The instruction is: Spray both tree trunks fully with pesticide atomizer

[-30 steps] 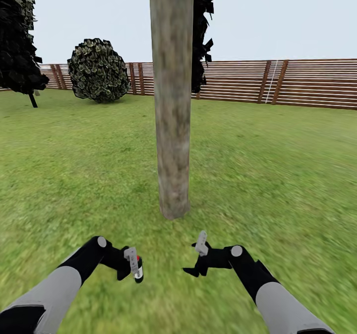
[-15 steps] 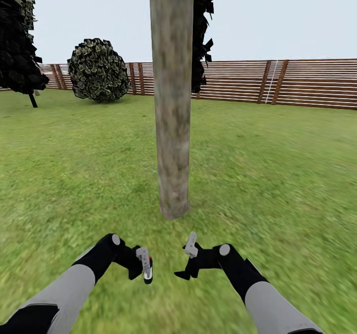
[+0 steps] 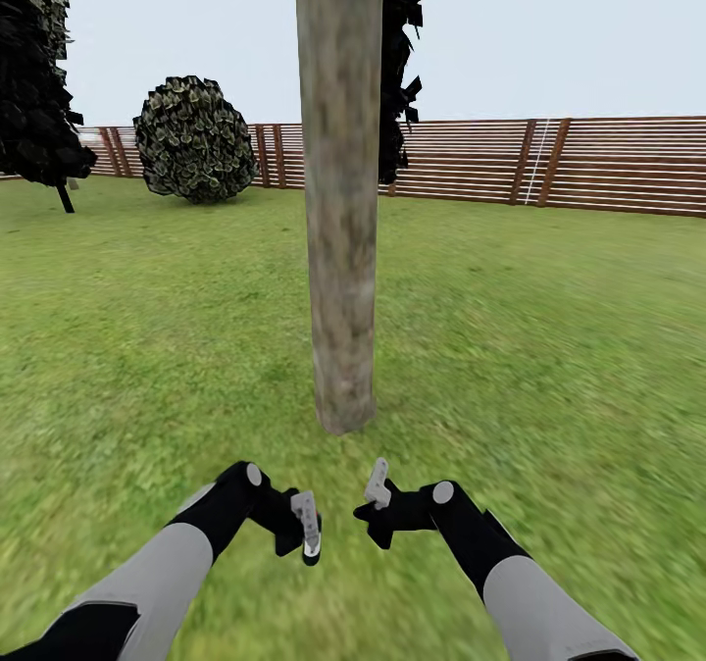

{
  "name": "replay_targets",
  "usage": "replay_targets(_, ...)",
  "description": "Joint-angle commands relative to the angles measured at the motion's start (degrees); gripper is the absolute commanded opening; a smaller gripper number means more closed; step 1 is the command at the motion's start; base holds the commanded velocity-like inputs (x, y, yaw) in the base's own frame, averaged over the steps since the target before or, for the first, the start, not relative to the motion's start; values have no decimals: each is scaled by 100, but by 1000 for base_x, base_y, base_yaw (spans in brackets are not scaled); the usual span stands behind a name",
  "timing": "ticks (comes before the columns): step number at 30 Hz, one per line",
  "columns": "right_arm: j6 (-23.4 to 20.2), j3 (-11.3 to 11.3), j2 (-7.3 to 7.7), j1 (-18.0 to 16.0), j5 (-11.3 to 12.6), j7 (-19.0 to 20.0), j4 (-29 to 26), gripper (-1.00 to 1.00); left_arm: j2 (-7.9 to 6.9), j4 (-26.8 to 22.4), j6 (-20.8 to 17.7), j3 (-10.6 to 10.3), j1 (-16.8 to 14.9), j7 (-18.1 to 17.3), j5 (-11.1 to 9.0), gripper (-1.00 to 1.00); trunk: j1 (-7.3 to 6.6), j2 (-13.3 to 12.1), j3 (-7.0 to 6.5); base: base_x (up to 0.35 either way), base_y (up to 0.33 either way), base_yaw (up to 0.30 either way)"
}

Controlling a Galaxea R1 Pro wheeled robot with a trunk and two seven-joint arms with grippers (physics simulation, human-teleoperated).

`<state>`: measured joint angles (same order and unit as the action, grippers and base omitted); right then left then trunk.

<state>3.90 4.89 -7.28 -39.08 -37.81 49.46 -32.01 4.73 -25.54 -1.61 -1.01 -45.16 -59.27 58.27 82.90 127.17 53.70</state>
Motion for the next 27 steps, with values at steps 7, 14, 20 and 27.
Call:
replay_targets(7,40,-5,-8,-3,-51,19,-13,-100,142,-20,-135,-5,-1,-15,35,-100,-1,2,5,0,0,0)
replay_targets(14,40,0,-30,-3,-43,28,-179,-100,254,-23,-238,-5,-2,-8,50,-100,-1,2,5,0,0,0)
replay_targets(20,40,3,-143,-3,-42,29,-191,-100,264,-24,-238,-5,-1,-7,53,-100,-1,2,5,0,0,0)
replay_targets(27,40,3,-159,-3,-42,29,-191,-100,269,-39,-243,-5,-19,-5,53,-100,-1,2,5,0,0,0)
